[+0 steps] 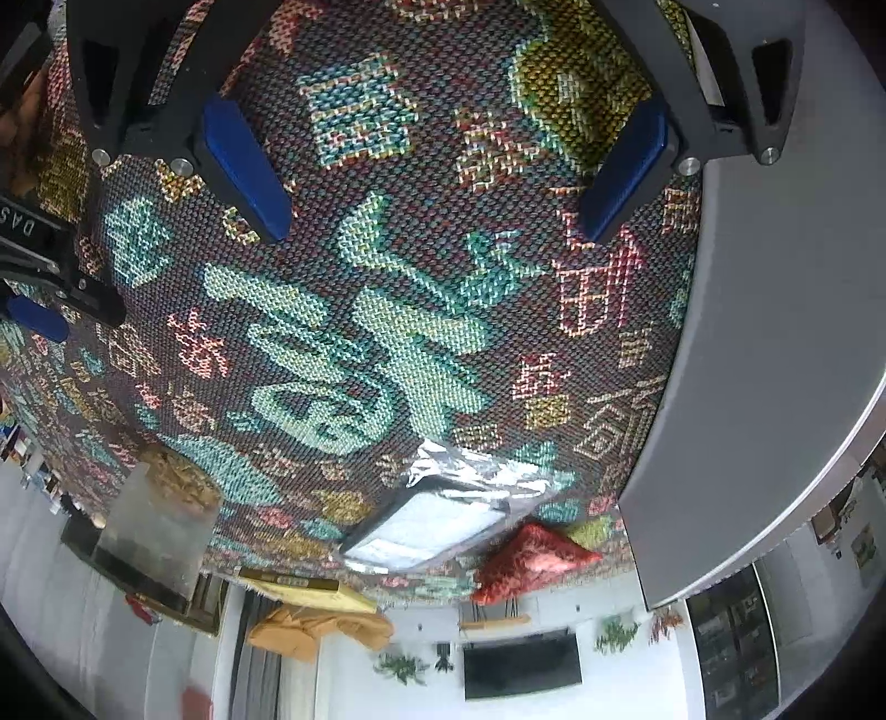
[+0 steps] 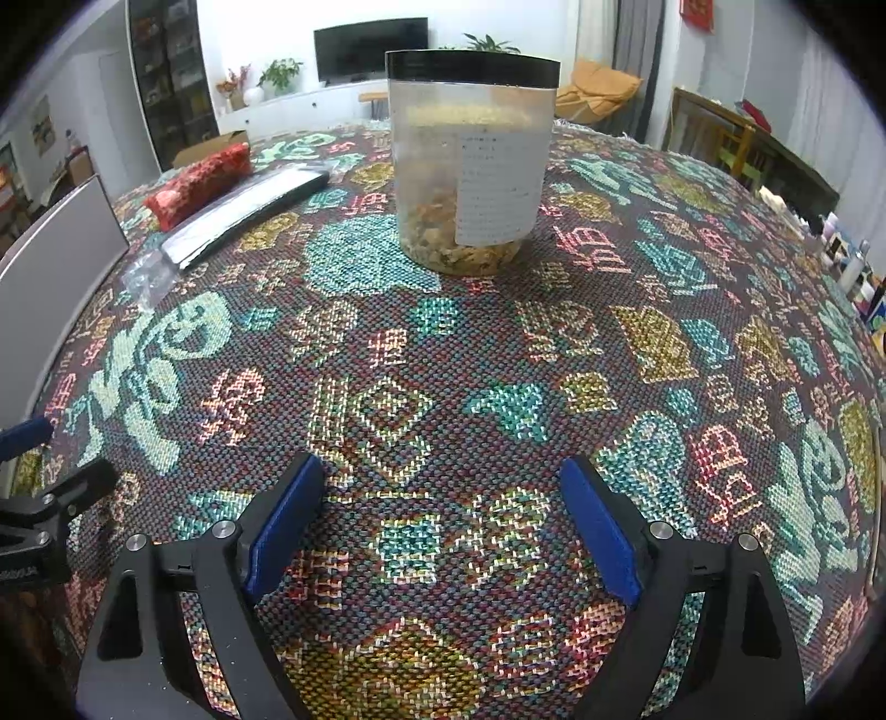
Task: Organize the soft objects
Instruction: 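Return both tools over the red mesh bag and phone case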
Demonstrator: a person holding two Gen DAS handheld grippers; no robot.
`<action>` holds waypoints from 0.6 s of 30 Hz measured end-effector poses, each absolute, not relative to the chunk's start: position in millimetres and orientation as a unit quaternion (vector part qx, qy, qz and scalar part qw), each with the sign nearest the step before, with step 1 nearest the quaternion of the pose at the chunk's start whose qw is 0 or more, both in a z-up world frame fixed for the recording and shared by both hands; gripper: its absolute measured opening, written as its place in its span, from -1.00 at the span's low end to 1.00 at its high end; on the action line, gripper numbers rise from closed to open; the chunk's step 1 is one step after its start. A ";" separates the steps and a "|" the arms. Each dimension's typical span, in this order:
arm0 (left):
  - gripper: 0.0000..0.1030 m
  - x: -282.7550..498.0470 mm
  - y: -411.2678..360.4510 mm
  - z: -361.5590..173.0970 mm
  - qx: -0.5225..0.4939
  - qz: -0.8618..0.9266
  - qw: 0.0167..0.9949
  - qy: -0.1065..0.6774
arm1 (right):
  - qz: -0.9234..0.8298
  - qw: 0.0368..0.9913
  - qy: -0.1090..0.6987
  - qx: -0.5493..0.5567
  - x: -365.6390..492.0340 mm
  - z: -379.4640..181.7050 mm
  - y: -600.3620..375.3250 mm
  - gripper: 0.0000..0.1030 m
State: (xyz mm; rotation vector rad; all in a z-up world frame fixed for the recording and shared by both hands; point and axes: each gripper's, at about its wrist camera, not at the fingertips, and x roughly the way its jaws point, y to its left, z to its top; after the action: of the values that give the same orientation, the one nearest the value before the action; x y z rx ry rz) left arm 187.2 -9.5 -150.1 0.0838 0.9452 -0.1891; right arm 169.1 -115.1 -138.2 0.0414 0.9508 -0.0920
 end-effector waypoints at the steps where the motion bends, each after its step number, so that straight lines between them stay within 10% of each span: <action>1: 1.00 187.0 -10.2 -150.1 0.042 -0.089 0.886 0.454 | -0.044 0.888 0.457 0.020 168.7 -138.3 -115.2 0.74; 18: 0.99 204.7 -14.0 -137.6 0.011 -0.069 0.861 0.504 | -0.044 0.889 0.456 0.022 167.5 -137.8 -115.9 0.74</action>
State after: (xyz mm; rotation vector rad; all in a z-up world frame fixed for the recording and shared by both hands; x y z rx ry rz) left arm 204.7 -14.0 -137.6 0.0230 1.0578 -0.1452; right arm 167.5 -115.9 -137.8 0.0460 0.9478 -0.0916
